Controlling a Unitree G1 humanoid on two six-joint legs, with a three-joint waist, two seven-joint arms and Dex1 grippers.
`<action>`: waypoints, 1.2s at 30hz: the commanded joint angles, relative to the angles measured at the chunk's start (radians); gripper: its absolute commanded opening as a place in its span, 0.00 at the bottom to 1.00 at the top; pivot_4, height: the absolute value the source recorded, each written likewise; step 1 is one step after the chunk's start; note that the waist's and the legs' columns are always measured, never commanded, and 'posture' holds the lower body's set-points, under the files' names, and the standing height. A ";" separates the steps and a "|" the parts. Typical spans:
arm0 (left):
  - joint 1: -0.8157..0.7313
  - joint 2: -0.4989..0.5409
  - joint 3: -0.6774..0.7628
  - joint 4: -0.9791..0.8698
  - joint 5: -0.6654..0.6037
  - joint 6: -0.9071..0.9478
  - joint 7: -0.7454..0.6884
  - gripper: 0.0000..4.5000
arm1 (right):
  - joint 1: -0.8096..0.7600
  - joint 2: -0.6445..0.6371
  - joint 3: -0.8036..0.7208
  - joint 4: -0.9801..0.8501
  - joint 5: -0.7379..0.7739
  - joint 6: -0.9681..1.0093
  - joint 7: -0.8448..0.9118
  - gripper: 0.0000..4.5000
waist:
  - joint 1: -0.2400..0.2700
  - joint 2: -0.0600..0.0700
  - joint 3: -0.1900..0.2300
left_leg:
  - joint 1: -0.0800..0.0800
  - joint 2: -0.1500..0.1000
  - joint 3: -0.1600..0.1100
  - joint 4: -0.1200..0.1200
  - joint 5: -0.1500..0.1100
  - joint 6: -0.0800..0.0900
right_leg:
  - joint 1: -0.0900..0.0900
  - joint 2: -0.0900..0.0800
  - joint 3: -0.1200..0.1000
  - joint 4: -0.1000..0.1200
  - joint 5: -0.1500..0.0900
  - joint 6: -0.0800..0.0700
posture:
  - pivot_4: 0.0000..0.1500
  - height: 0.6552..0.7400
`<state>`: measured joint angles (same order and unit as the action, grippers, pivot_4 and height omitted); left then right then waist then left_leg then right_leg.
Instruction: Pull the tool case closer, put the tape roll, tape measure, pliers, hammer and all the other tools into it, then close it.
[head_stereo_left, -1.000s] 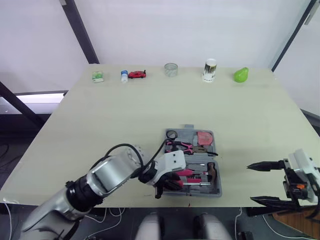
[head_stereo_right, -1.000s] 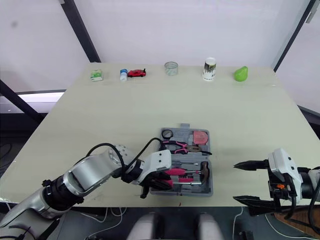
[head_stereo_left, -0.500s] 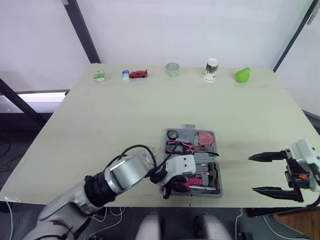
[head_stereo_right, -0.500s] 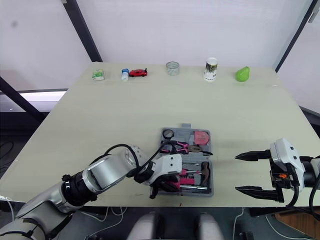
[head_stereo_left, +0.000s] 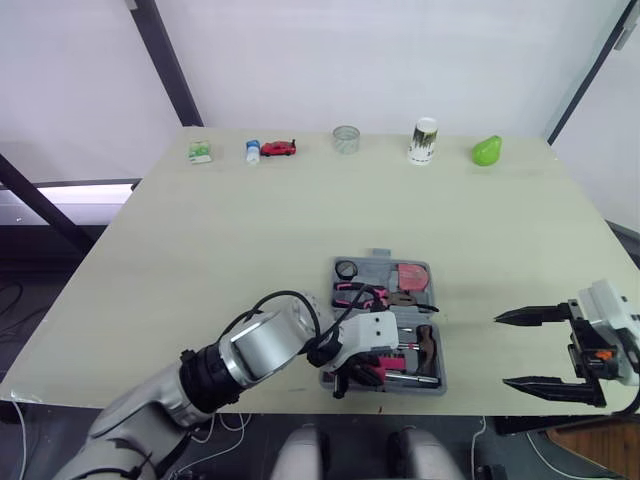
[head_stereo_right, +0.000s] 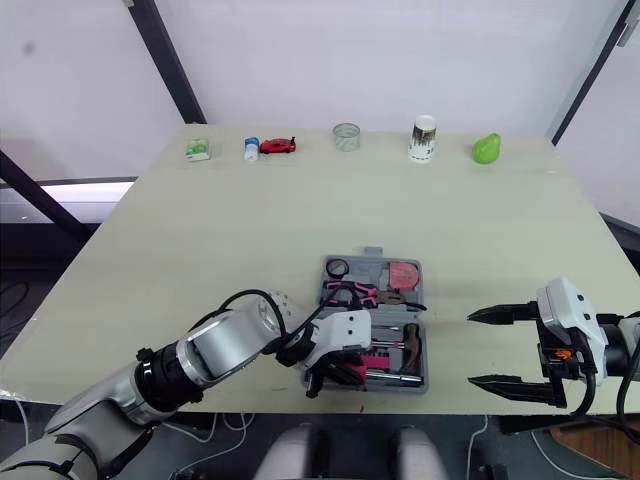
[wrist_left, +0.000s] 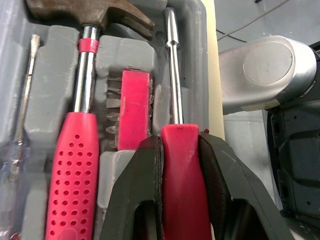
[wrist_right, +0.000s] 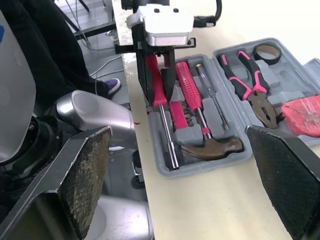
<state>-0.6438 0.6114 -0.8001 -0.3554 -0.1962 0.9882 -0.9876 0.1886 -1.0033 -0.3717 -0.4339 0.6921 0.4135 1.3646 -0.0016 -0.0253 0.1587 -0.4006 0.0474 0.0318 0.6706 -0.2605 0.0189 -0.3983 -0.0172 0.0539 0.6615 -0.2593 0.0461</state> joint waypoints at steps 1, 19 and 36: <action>-0.013 -0.014 -0.019 -0.004 0.017 -0.032 -0.015 0.14 | 0.002 -0.008 -0.031 -0.029 0.016 0.004 0.000 1.00 | 0.000 0.000 0.000 | 0.000 0.000 0.000 0.000 0.000 0.000 | 0.000 0.000 0.000 0.000 0.000 0.000 | 1.00 1.00; 0.087 0.073 0.170 0.013 -0.046 -0.216 -0.129 0.78 | 0.007 0.006 -0.019 -0.044 0.015 0.008 -0.010 1.00 | 0.006 0.001 0.000 | 0.001 0.000 0.000 0.000 0.000 0.000 | 0.000 0.000 0.000 0.001 0.000 0.000 | 1.00 1.00; 0.271 0.025 0.192 0.322 0.110 -0.671 -0.162 0.02 | 0.075 0.026 -0.055 -0.082 0.028 0.006 -0.028 1.00 | 0.014 0.002 -0.001 | 0.001 0.000 0.003 0.001 0.000 0.000 | 0.001 0.000 0.000 0.001 0.000 0.000 | 1.00 1.00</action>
<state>-0.3900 0.6292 -0.5499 -0.0912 -0.1730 0.3997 -1.1508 0.2603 -0.9819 -0.3948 -0.4934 0.7036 0.4250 1.3419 0.0120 -0.0238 0.1580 -0.3998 0.0473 0.0351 0.6718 -0.2604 0.0189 -0.3977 -0.0172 0.0534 0.6624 -0.2593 0.0460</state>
